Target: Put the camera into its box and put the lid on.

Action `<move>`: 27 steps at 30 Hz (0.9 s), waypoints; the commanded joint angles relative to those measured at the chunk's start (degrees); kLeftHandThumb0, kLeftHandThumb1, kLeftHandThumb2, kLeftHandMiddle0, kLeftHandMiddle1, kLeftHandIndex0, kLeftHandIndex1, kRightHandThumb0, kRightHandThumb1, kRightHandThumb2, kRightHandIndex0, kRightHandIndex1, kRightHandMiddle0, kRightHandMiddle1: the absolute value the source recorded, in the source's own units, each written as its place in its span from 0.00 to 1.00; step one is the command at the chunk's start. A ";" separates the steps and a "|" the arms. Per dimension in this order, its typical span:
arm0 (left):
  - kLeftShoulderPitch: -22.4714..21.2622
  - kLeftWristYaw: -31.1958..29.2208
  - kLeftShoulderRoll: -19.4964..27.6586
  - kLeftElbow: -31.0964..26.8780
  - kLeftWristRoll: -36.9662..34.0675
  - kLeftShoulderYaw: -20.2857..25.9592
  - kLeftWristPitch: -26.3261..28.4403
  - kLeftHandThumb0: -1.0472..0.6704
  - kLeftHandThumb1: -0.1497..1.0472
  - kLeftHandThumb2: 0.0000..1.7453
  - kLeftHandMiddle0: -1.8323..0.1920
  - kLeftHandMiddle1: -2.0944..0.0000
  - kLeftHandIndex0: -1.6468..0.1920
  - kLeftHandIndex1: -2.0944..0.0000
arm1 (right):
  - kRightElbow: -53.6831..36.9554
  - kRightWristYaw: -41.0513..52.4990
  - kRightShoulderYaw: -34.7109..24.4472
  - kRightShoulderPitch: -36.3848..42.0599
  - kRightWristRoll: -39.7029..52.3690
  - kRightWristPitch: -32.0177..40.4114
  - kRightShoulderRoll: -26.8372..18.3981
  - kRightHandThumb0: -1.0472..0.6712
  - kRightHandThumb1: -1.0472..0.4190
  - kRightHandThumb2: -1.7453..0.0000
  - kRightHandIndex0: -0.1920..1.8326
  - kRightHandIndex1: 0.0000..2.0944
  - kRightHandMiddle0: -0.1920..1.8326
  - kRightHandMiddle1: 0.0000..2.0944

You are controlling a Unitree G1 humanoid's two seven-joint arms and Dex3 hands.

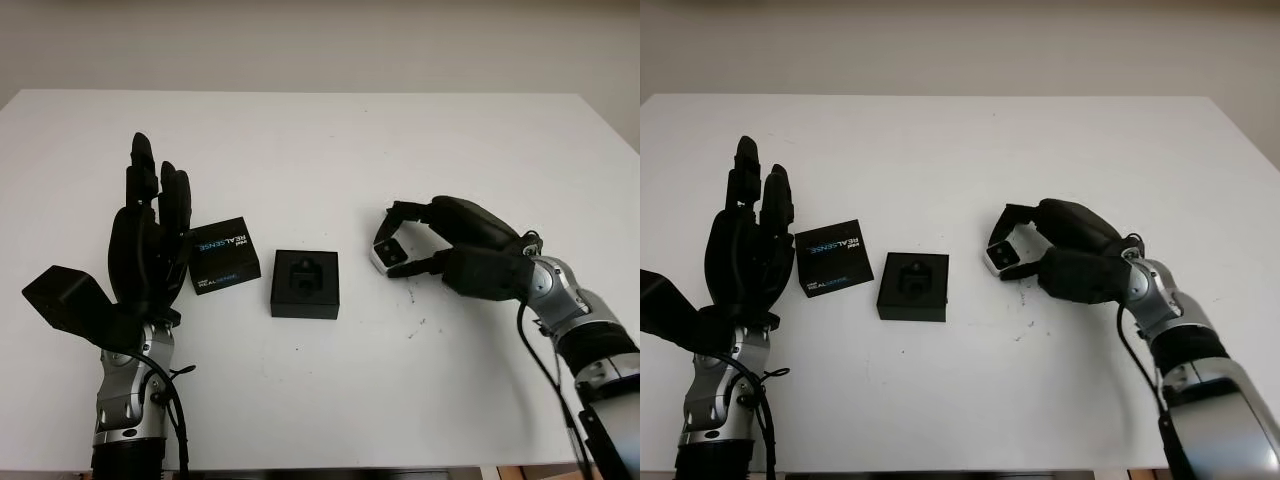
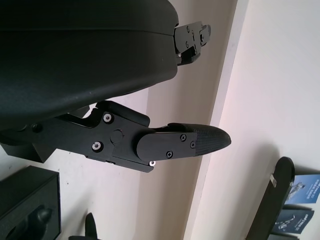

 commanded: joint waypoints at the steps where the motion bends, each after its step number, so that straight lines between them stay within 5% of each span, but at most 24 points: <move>1: 0.26 -0.28 0.10 -0.49 -0.21 0.05 -0.32 0.30 1.00 0.23 0.97 0.97 0.98 0.97 | -2.14 1.04 -1.77 0.84 2.08 1.56 0.77 0.39 0.10 0.97 0.29 0.02 0.30 0.68; 16: 0.61 -0.37 -0.08 -0.79 -0.17 -0.27 -0.21 0.31 1.00 0.24 0.98 0.98 0.99 0.98 | -13.84 6.74 -7.10 5.43 11.99 10.65 6.24 0.37 0.10 0.97 0.25 0.01 0.28 0.73; 27: 0.68 0.47 -0.39 -1.01 0.21 -0.47 0.23 0.31 1.00 0.24 0.98 0.97 0.99 0.97 | -33.33 1.85 -7.02 13.80 12.76 20.63 12.59 0.37 0.08 0.97 0.24 0.02 0.25 0.83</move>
